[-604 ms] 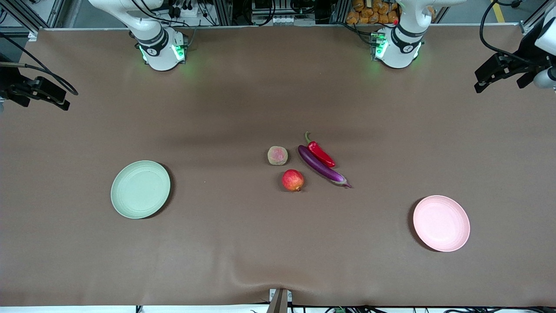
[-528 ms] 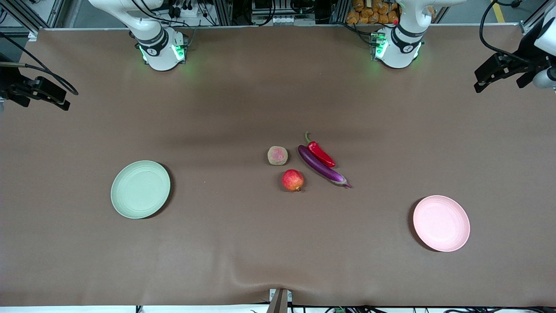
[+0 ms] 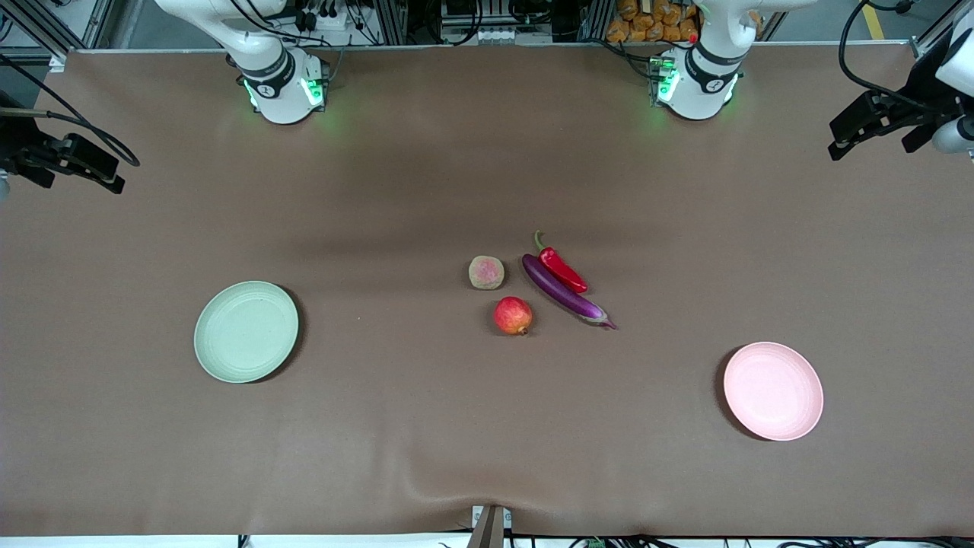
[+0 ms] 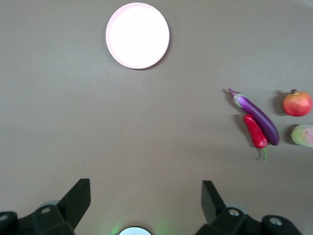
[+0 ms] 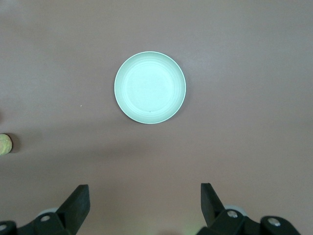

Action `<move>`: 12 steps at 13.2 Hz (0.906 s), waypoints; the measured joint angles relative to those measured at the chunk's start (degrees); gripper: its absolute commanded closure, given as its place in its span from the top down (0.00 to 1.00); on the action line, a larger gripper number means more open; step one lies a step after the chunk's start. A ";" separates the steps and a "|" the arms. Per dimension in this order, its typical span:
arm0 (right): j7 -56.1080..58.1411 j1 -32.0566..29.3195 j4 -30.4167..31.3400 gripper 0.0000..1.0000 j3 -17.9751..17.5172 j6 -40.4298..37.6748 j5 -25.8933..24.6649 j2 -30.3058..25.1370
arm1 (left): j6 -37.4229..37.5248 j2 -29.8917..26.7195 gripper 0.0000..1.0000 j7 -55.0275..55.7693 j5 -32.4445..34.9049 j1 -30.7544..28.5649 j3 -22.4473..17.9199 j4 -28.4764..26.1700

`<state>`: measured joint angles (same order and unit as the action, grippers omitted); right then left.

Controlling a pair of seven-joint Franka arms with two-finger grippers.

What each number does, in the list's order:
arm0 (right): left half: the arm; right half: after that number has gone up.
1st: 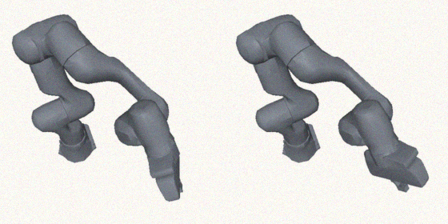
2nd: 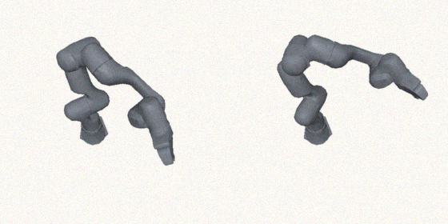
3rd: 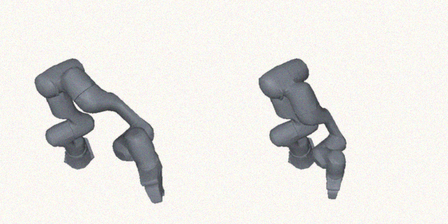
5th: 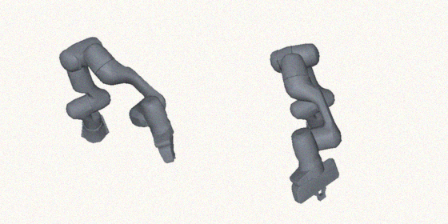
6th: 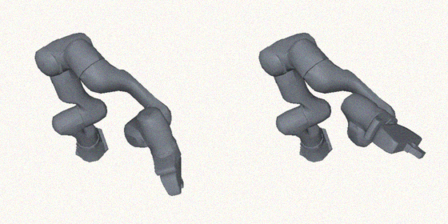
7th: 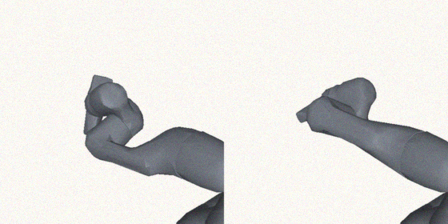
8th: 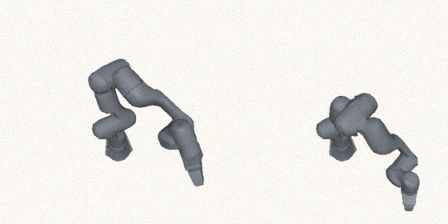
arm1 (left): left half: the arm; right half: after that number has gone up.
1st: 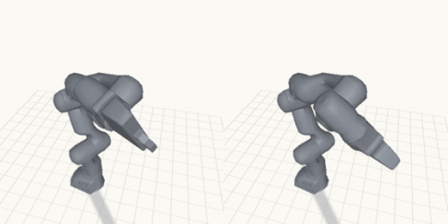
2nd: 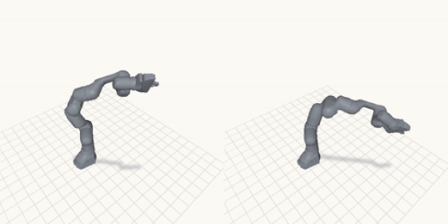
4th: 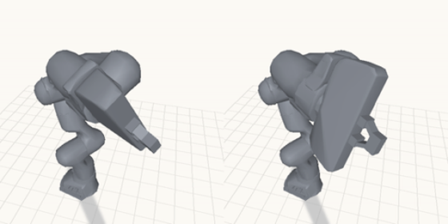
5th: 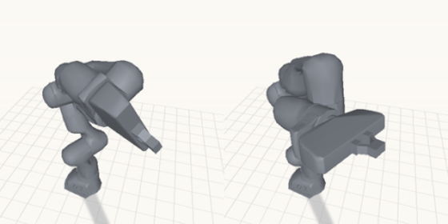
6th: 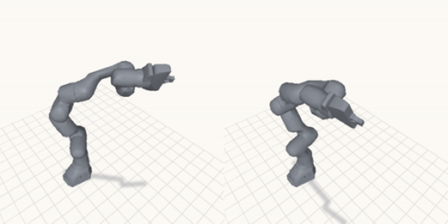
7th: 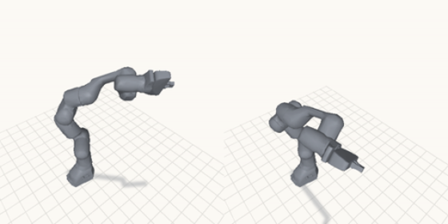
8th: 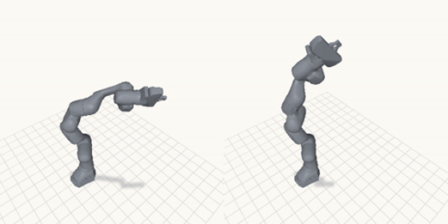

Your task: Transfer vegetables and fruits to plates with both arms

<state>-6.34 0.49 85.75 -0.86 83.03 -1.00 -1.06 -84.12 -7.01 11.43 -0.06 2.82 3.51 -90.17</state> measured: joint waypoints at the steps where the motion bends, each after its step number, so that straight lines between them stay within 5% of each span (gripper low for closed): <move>1: 0.01 0.08 0.00 1.00 -0.11 -0.02 0.00 0.00 | 0.04 0.00 1.00 0.00 -0.19 0.00 0.00 0.00; 12: 0.01 0.16 0.00 1.00 -0.24 -0.07 0.00 0.02 | 0.24 2.02 1.00 0.01 -0.23 0.37 0.50 -0.11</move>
<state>-6.33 0.65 85.75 -1.10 82.96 -1.00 -1.05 -83.88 -4.99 11.44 -0.29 3.19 4.01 -90.28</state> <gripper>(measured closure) 0.000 0.000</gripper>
